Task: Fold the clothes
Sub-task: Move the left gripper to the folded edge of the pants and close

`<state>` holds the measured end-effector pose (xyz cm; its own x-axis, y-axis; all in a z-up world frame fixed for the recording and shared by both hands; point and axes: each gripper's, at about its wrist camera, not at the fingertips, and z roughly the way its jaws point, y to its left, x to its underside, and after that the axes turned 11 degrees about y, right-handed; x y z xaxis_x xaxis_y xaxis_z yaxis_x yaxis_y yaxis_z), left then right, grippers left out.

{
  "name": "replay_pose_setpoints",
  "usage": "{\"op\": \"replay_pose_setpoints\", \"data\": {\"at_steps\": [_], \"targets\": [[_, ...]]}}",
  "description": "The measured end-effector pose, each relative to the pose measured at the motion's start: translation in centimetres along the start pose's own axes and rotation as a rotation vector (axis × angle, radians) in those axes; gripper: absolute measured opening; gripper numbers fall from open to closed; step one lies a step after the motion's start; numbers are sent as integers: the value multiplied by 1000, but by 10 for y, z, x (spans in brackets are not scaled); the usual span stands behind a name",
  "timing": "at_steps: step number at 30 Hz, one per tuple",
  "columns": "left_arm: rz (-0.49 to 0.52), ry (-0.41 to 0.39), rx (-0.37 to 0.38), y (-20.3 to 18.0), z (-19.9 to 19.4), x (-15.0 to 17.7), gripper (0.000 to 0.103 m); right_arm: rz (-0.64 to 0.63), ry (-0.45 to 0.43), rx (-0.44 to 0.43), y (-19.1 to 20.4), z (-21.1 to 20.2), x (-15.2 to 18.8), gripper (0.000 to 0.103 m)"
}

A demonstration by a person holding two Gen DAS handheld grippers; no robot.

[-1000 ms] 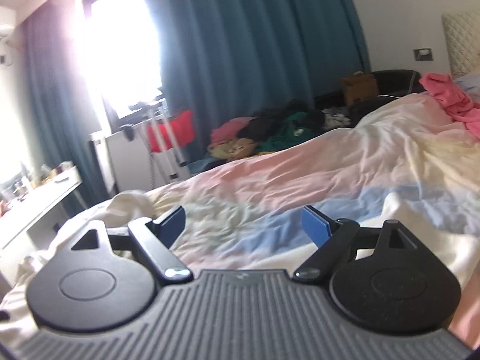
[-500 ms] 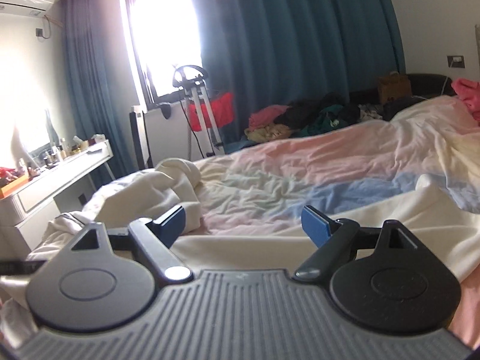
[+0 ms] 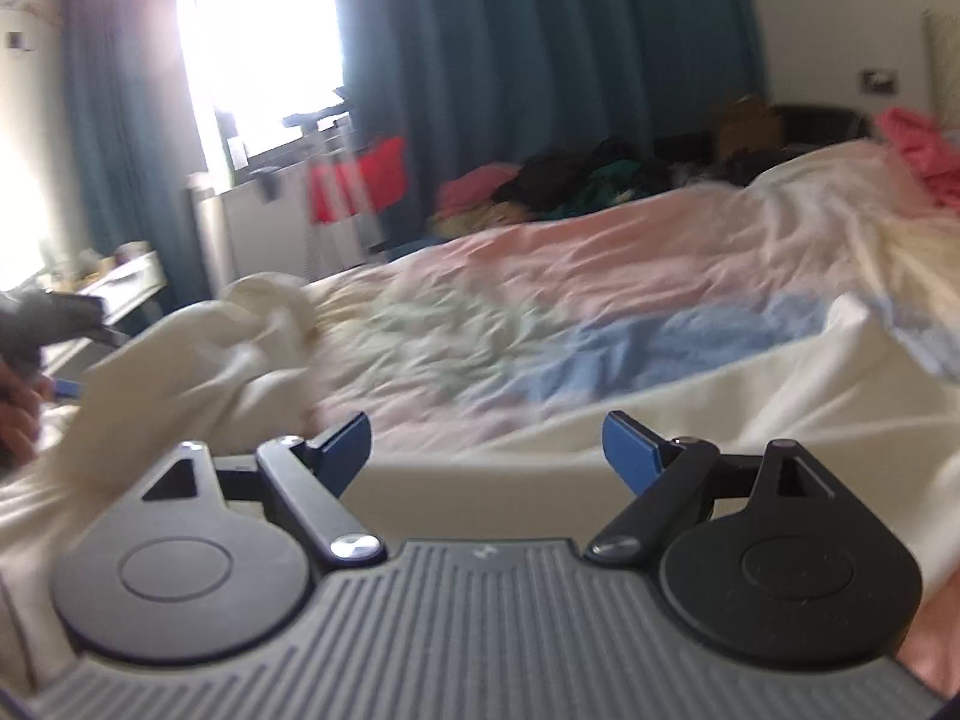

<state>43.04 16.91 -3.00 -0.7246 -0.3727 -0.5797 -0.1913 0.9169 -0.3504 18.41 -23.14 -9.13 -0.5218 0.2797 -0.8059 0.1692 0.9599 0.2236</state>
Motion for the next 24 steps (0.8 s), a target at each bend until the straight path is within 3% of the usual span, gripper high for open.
{"op": "replay_pose_setpoints", "data": {"at_steps": [3, 8, 10, 12, 13, 14, 15, 18, 20, 24], "targets": [[-46, 25, -38, -3, 43, -29, 84, 26, -25, 5, -10, 24, -4, 85], [-74, 87, -149, -3, 110, -67, 81, 99, 60, -10, -29, 71, 4, 85], [-61, 108, -208, -5, 129, -77, 76, 116, 68, -15, -34, 82, 7, 85], [-59, 120, -200, -6, 140, -83, 72, 119, 65, -8, -36, 89, 9, 85], [-58, 125, -193, -6, 145, -86, 64, 121, 66, -6, -36, 93, 10, 85], [-53, 125, -164, -8, 147, -88, 60, 123, 66, -4, -37, 96, 11, 85], [-38, 132, -148, -11, 148, -87, 48, 124, 66, -4, -37, 97, 11, 85], [61, 126, -209, -33, 144, -82, 9, 123, 67, -3, -37, 99, 12, 86], [118, 97, -229, -49, 129, -77, 7, 129, 63, -6, -38, 97, 12, 85], [269, -41, -217, -92, 69, -68, 6, 139, 59, -6, -40, 92, 11, 85]]}}
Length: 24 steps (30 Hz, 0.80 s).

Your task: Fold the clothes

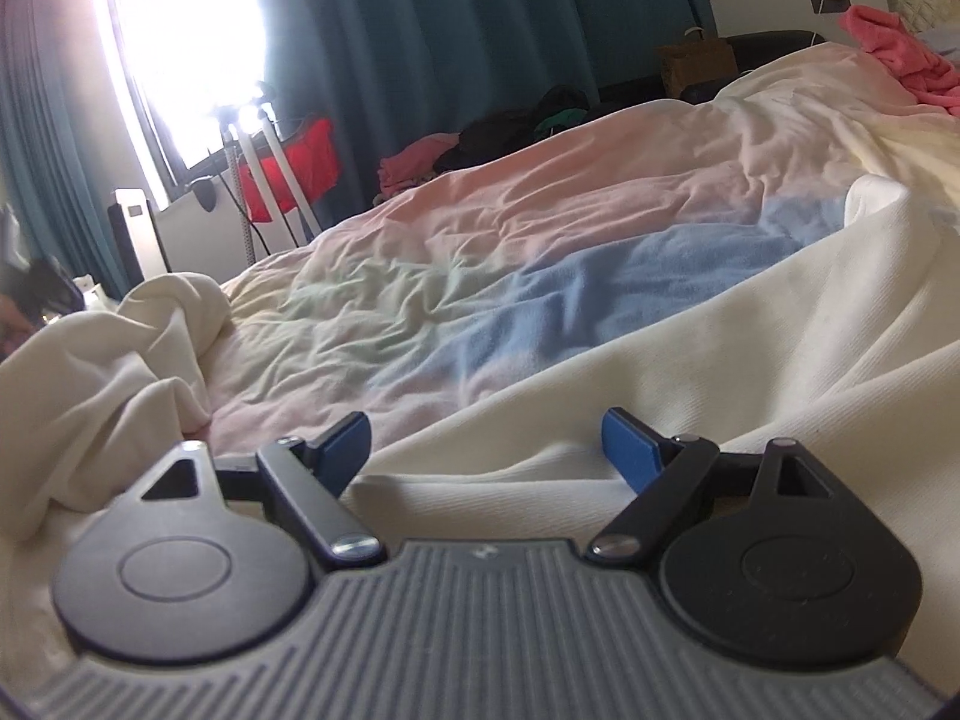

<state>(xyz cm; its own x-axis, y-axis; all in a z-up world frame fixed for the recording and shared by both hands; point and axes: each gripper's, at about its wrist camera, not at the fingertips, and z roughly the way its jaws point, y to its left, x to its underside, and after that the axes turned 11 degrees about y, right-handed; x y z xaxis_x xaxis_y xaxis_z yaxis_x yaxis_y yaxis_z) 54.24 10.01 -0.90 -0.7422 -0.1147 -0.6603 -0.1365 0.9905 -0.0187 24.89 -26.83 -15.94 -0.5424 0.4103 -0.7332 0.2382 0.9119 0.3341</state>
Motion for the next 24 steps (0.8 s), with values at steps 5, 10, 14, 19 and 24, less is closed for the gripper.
{"op": "replay_pose_setpoints", "data": {"at_steps": [5, 10, 14, 19, 24], "targets": [[264, -250, 3, -42, -113, -1, 5, -6, -29, 9, 1, -16, -2, 85], [470, -394, 54, -81, -207, 29, 5, 16, -76, -4, 1, -43, -7, 85], [528, -486, 176, -104, -265, 53, 5, 13, -131, 4, 4, -68, -11, 85], [609, -545, 370, -140, -320, 79, 5, 69, -177, 2, -2, -93, -14, 85], [744, -534, 483, -206, -316, 95, 5, 99, -208, 33, -7, -100, -16, 85]]}}
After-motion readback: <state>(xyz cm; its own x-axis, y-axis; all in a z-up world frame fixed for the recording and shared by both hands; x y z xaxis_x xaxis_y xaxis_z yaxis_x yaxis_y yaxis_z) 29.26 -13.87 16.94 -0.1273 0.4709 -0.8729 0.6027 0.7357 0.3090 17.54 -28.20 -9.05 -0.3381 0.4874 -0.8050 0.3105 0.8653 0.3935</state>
